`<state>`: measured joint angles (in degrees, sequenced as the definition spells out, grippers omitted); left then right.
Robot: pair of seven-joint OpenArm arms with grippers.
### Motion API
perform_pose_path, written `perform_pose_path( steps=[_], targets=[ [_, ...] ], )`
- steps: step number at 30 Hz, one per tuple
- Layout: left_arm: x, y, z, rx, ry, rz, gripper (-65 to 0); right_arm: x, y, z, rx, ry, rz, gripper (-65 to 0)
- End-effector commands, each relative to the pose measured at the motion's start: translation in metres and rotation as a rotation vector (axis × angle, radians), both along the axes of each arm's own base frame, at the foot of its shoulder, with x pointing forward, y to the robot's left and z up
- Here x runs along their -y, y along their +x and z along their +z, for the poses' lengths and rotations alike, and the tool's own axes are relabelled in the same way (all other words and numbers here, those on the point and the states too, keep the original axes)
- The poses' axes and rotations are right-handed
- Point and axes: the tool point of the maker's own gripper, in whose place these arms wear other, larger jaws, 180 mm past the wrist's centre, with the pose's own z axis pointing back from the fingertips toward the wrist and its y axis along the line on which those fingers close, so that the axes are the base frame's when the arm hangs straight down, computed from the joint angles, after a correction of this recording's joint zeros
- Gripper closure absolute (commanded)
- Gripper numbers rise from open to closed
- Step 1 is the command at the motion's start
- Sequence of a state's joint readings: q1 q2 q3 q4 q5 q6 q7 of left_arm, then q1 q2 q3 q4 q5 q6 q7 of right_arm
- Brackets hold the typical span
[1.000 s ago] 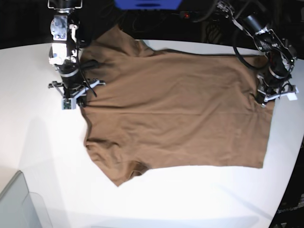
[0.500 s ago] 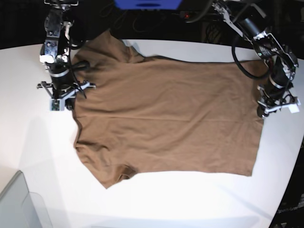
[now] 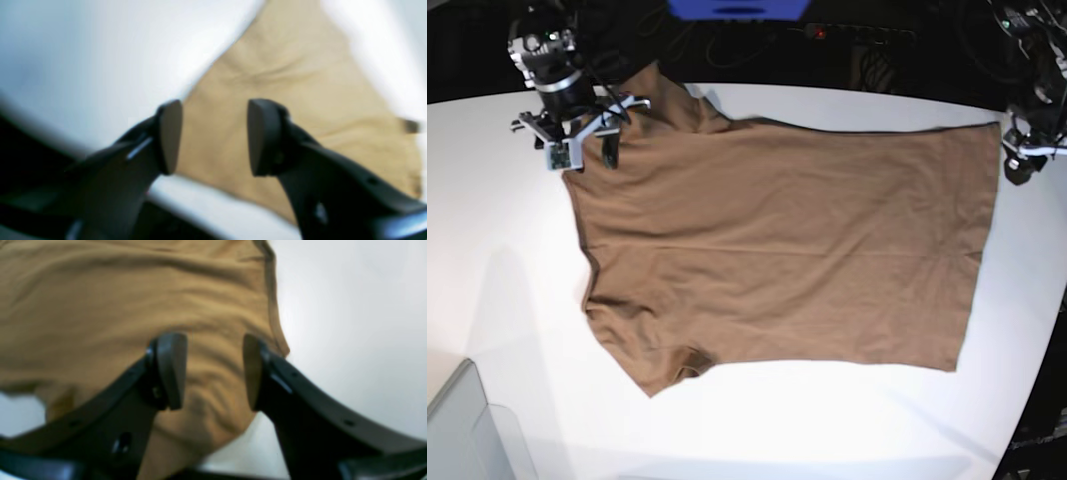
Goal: Layout the t-shirt on the table in an organized manner, then fold the t-shirt properly
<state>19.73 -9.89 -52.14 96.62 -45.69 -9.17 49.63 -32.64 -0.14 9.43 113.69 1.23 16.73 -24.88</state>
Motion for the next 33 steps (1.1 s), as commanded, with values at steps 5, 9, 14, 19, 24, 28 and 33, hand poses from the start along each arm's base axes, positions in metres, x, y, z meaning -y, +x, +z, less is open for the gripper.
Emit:
perform_pose_path(
  steps=[5,9,14,19,24,28,33],
  targets=[
    [-0.031,-0.007,-0.007,-0.053,0.050,0.012,-32.3,-0.006,-0.016,0.000,-0.011,0.028,-0.016,-31.6],
    [-0.024,-0.008,-0.018,-0.104,0.077,-0.018,-32.5,-0.009,-0.024,-0.004,-0.034,0.037,-0.018,-31.6],
    [-0.008,-0.010,-0.035,-0.186,0.115,-0.094,-32.5,-0.007,-0.027,-0.005,-0.040,0.034,-0.021,-31.6],
    [0.004,-0.012,-0.050,-0.269,0.175,-0.169,-32.5,-0.007,-0.028,-0.006,-0.044,0.031,-0.020,-31.6],
    [0.005,-0.014,-0.053,-0.289,0.192,-0.177,-32.5,-0.006,-0.029,-0.006,-0.050,0.030,-0.022,-31.6],
    [0.012,-0.012,-0.056,-0.294,0.189,-0.200,-32.5,-0.006,-0.029,-0.007,-0.051,0.030,-0.022,-31.6],
    [0.011,-0.018,-0.061,-0.311,0.182,-0.197,-32.4,-0.006,-0.030,-0.007,-0.053,0.029,-0.022,-31.6]
  ],
)
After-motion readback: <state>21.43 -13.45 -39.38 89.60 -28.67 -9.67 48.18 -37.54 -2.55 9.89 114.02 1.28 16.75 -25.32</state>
